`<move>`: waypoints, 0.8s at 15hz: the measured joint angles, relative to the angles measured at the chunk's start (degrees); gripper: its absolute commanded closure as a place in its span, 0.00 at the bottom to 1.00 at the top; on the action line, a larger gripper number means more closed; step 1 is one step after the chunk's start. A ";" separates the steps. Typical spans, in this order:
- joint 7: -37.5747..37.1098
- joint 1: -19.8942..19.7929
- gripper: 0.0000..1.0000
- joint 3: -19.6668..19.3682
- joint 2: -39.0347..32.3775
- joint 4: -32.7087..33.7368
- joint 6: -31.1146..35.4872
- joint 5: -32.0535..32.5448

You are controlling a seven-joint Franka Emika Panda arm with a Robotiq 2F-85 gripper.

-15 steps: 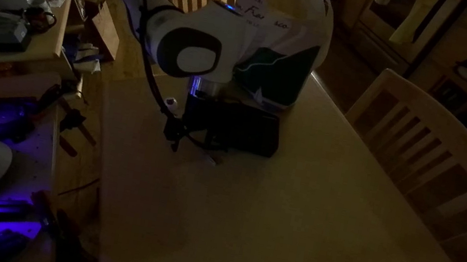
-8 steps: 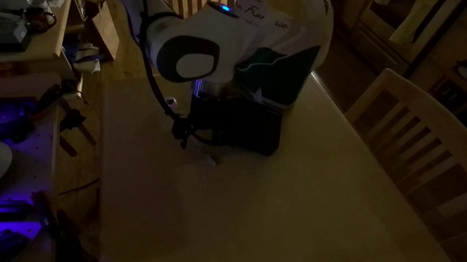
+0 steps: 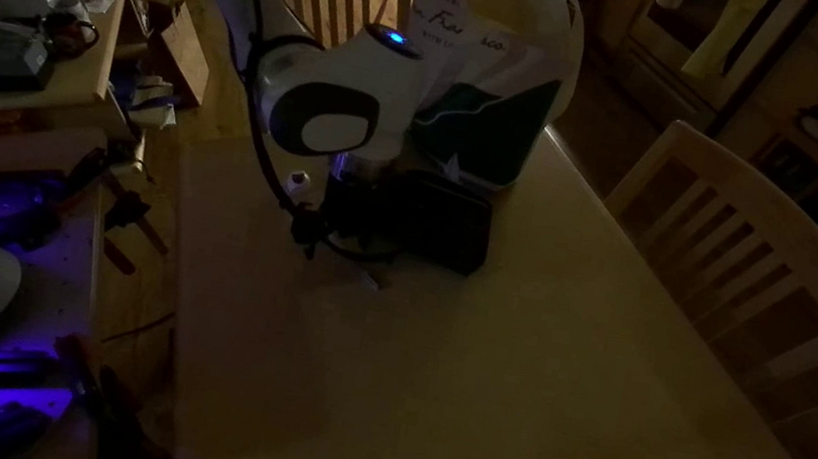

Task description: Put the toothbrush inside the dark blue toiletry bag, pick up the white object from the table and put it inside the white and blue bag

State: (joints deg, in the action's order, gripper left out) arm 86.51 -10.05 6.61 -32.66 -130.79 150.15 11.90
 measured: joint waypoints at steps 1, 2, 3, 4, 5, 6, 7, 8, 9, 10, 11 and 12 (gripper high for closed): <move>0.23 -0.27 0.37 0.27 0.00 0.12 -0.44 -0.41; 0.37 -0.32 0.44 0.40 0.00 0.33 -1.00 -0.60; 0.49 -0.32 0.52 0.49 -0.01 0.56 -1.62 -0.73; 0.61 -0.32 0.58 0.57 -0.01 0.78 -2.20 -0.88; 0.70 -0.32 0.66 0.61 -0.01 0.95 -2.68 -0.96; 0.76 -0.32 0.71 0.64 -0.01 1.09 -3.19 -1.01; 0.81 -0.32 0.79 0.65 -0.01 1.24 -3.80 -1.01; 0.86 -0.32 0.84 0.66 -0.01 1.36 -4.39 -1.02; 0.88 -0.31 0.90 0.66 -0.01 1.54 -4.91 -1.02; 0.89 -0.30 0.97 0.66 -0.01 1.75 -5.44 -1.02; 0.89 -0.28 0.99 0.66 0.02 1.98 -6.02 -1.02; 0.89 -0.27 1.00 0.66 0.08 2.23 -6.56 -1.02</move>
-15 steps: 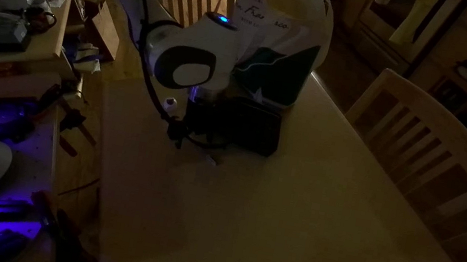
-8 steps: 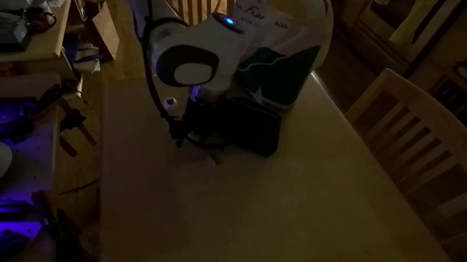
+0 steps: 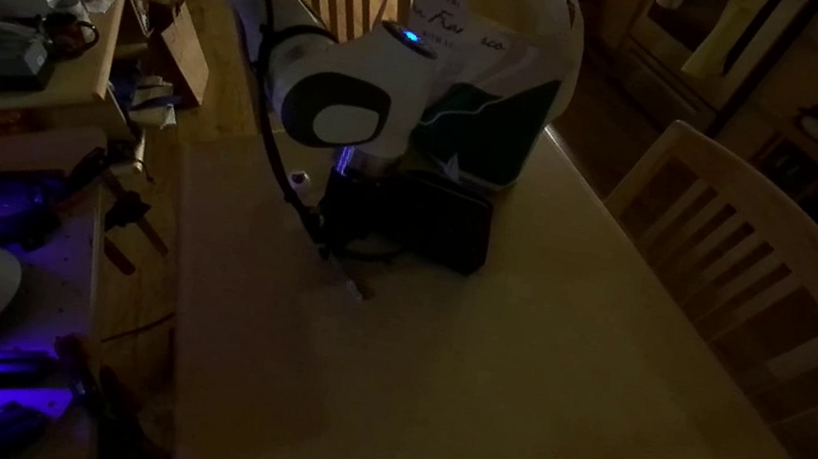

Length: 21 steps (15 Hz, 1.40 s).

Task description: Put the toothbrush inside the dark blue toiletry bag, pick up the white object from the table and put it inside the white and blue bag

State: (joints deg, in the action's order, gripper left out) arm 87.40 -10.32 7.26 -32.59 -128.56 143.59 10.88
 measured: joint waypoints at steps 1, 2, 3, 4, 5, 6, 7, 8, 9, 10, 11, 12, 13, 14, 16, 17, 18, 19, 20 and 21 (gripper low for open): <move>0.00 0.04 1.00 -0.04 0.07 0.22 -0.82 0.00; 0.00 0.14 0.97 -0.17 0.16 0.36 -1.85 0.00; 0.00 0.34 0.97 -0.44 0.39 0.43 -2.88 0.03; -0.04 0.74 0.97 -0.93 0.82 0.48 -4.04 0.10; -0.13 1.21 0.97 -1.50 1.44 0.57 -5.46 0.31; -0.28 1.82 0.97 -2.22 2.27 0.74 -7.25 0.76; -0.51 2.52 0.97 -3.00 3.27 0.92 -9.17 1.21; -0.70 3.21 0.97 -3.74 4.35 1.09 -10.99 1.80; -1.00 3.87 0.97 -4.42 5.45 1.24 -12.62 2.62; -1.36 4.49 0.97 -5.06 6.54 1.41 -14.04 3.67; -1.69 5.13 0.97 -5.66 7.59 1.63 -15.17 4.95; -2.06 5.66 0.97 -6.12 8.53 1.86 -15.82 6.42; -2.21 6.17 0.97 -6.53 9.35 2.10 -15.95 8.24; -2.23 6.65 0.97 -6.82 10.09 2.45 -15.95 10.16; -2.23 7.36 0.97 -6.93 11.21 3.52 -15.61 14.12; -2.21 7.76 0.97 -6.93 11.69 4.16 -15.32 16.11; -2.15 8.22 0.97 -6.92 12.10 4.91 -14.92 18.14; -2.11 8.67 0.97 -6.88 12.44 5.73 -14.54 20.00; -1.86 9.10 0.97 -6.85 12.67 6.66 -14.20 21.55; -1.43 9.41 0.97 -6.74 12.77 7.62 -13.83 22.66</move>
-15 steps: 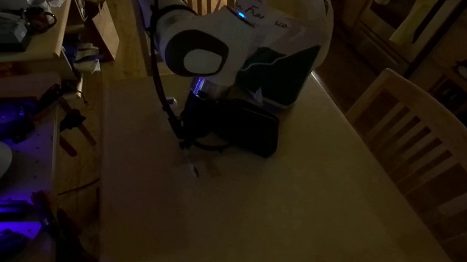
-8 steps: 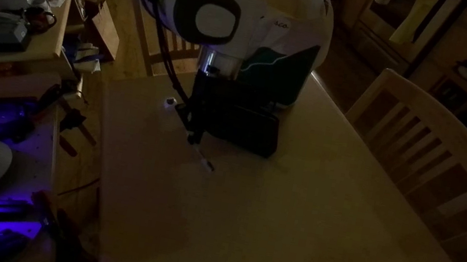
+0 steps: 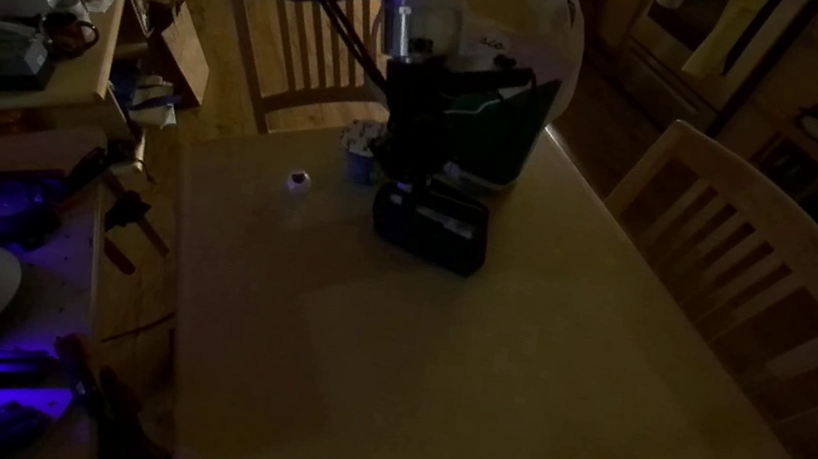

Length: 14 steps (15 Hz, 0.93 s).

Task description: Put the toothbrush inside the dark blue toiletry bag, pick up the white object from the table and put it inside the white and blue bag

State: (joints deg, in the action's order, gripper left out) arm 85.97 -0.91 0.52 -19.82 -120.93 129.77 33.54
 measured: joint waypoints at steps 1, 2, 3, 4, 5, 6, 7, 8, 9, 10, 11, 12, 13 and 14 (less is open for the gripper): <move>0.79 0.24 0.97 0.09 0.01 0.89 0.65 0.89; 1.98 0.32 0.97 0.23 -0.02 1.66 1.48 1.20; 3.58 0.33 0.97 0.38 -0.06 2.30 2.27 1.21; 5.23 0.32 0.97 0.49 -0.17 2.84 3.18 1.21; 7.00 0.29 0.97 0.58 -0.38 3.32 4.13 1.16; 9.03 0.20 0.97 0.70 -0.72 3.75 5.27 0.93; 11.38 0.06 0.97 0.90 -1.19 4.15 6.35 0.50; 14.24 -0.25 0.97 1.28 -1.81 4.54 7.63 -0.19; 17.12 -0.61 0.97 1.72 -2.48 4.86 8.77 -1.32; 20.10 -0.92 0.97 2.12 -3.21 5.14 9.69 -2.82; 22.89 -1.26 0.97 2.55 -3.94 5.40 10.23 -4.49; 25.41 -1.50 0.97 2.90 -4.62 5.61 10.28 -6.38; 27.37 -1.77 0.97 3.25 -5.20 5.73 10.25 -8.22; 28.66 -1.91 0.97 3.43 -5.68 5.77 10.20 -9.68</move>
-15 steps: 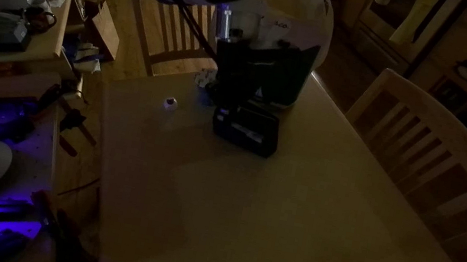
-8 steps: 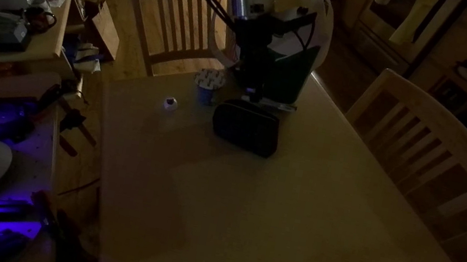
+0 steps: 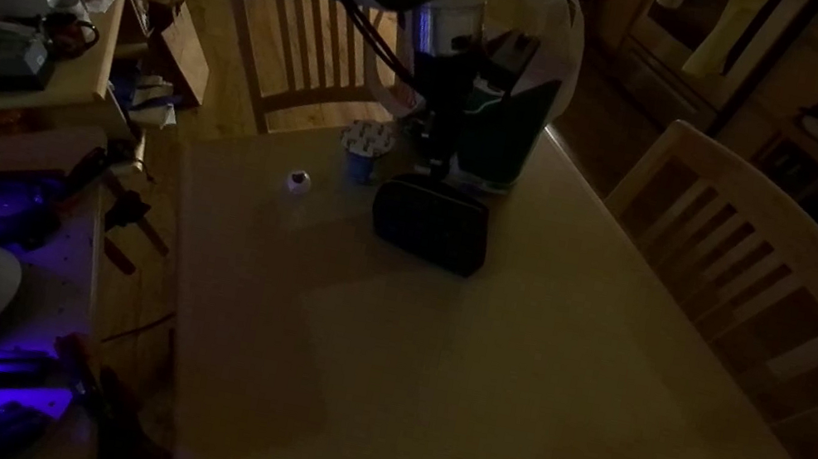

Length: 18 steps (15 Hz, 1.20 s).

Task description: Put the toothbrush inside the dark blue toiletry bag, pick up the white object from the table and put it inside the white and blue bag

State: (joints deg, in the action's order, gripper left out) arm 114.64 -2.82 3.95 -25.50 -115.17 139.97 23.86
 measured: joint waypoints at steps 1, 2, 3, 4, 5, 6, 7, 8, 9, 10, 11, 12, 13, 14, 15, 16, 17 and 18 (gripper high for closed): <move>0.77 -0.02 0.97 0.04 -0.37 0.00 -0.06 -1.23; 1.29 -0.02 0.97 0.04 -0.63 0.00 -0.12 -2.11; 1.50 -0.02 0.97 0.05 -0.79 0.00 -0.20 -2.79; 1.71 -0.02 0.97 0.07 -0.87 0.00 -0.24 -3.35; 1.87 -0.02 0.97 0.10 -0.90 0.00 -0.25 -3.62; 2.02 -0.02 0.97 0.14 -0.91 0.00 -0.26 -3.78; 2.21 -0.02 0.97 0.23 -0.91 0.00 -0.26 -3.99; 2.30 -0.01 0.97 0.30 -0.93 0.00 -0.29 -4.12; 2.34 -0.01 0.97 0.37 -0.96 0.00 -0.29 -4.22; 2.42 -0.02 0.97 0.44 -1.00 0.00 -0.29 -4.47; 2.60 -0.03 0.97 0.50 -1.04 -0.04 -0.29 -5.00; 2.88 -0.05 0.97 0.52 -1.05 -0.15 -0.29 -5.68; 2.93 -0.11 0.97 0.52 -1.05 -0.37 -0.29 -6.25; 2.93 -0.22 0.97 0.51 -1.05 -0.67 -0.35 -6.86; 2.93 -0.33 0.97 0.45 -1.05 -0.96 -0.61 -7.38; 2.40 -0.36 0.97 0.18 -1.04 -1.15 -1.57 -7.56; 1.86 -0.36 0.97 -0.15 -1.04 -1.23 -2.80 -7.58; 1.26 -0.35 0.64 -0.50 -1.04 -1.28 -4.04 -7.59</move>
State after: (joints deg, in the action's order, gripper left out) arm 115.90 -3.17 3.45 -26.53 -116.45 135.92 16.27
